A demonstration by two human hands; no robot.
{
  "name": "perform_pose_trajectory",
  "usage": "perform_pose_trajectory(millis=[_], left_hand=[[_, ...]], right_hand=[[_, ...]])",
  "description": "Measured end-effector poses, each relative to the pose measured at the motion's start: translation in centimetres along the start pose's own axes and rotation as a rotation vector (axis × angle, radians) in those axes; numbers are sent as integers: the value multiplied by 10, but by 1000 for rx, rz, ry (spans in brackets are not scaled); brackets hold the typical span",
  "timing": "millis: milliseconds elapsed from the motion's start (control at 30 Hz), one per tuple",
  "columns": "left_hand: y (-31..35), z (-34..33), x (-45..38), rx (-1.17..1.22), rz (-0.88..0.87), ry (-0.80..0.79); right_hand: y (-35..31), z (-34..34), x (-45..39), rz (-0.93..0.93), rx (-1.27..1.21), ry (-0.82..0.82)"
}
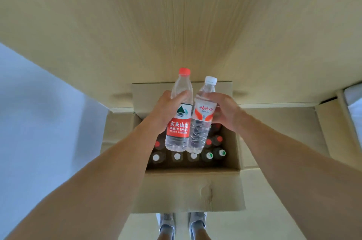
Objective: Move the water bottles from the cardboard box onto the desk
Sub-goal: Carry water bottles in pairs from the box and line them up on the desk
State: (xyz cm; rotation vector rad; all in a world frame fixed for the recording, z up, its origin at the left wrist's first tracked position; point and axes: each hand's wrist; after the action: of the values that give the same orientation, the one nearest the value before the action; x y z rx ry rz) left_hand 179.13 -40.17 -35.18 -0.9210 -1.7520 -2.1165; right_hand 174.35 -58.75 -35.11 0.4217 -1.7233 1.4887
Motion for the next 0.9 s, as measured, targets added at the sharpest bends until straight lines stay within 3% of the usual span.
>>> perform_pose_trajectory(millis=[300,500,667,900], left_hand=[[93,0,77,77,61,-113],[125,7,115,64,81,-193],[143,8,136,143,88,-185],[156,-5,165,293,120,-294]], right_hand=[[-79,-6,93,-11,-122,57],[-107,7,150,-106,-273,-163],[-119,19,179,-68,-250,-168],[-125,31,205,21,-232,-117]])
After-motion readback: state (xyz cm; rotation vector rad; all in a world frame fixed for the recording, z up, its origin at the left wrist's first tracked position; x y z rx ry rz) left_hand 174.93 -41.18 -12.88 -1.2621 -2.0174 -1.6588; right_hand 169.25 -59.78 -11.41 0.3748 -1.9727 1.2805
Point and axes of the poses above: each hand's wrist, its own x-axis away from the middle knuckle, its own z-axis out of the back of the hand, y = z × x, and after that the axes turned 8 degrees about y, right-handed
